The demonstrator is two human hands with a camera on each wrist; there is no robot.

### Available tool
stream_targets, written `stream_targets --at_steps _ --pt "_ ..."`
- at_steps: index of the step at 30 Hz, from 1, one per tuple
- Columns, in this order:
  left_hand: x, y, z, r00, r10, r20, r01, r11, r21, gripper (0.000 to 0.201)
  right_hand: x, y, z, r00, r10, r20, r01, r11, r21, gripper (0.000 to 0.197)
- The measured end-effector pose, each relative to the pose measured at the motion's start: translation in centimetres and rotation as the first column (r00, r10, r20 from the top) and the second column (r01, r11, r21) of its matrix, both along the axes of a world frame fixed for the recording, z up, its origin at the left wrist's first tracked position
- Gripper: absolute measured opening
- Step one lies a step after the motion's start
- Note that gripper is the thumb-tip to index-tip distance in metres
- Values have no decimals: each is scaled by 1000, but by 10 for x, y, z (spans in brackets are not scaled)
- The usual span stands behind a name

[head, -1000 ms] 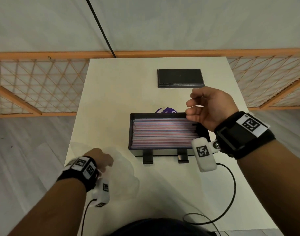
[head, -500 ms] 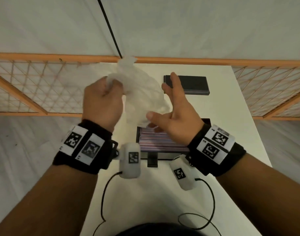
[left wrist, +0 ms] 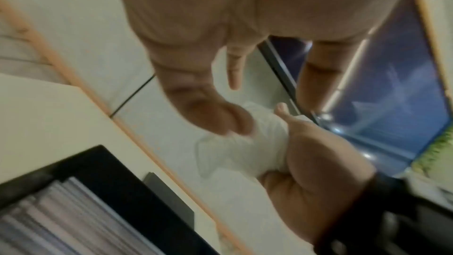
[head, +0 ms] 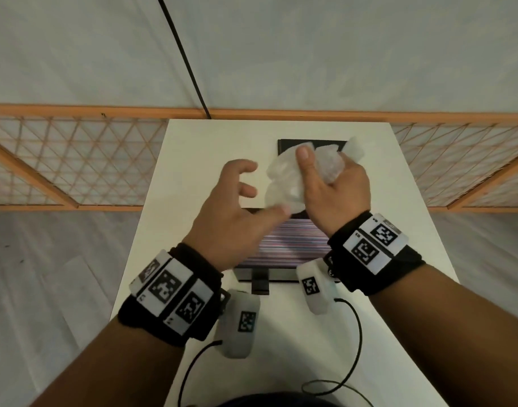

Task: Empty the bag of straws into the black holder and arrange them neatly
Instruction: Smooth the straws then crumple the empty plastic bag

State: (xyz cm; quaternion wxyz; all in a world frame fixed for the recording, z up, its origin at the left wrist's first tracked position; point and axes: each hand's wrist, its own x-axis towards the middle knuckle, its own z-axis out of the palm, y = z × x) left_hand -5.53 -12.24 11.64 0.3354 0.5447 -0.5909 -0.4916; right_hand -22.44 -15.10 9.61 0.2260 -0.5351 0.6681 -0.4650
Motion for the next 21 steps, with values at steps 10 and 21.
stream_targets --at_steps 10,21 --pt "-10 -2 -4 973 -230 2 212 897 -389 50 30 15 18 842 235 486 -420 850 316 66" --pt "63 0 -44 996 17 92 -3 988 -155 75 80 55 13 713 622 -324 -613 777 141 61"
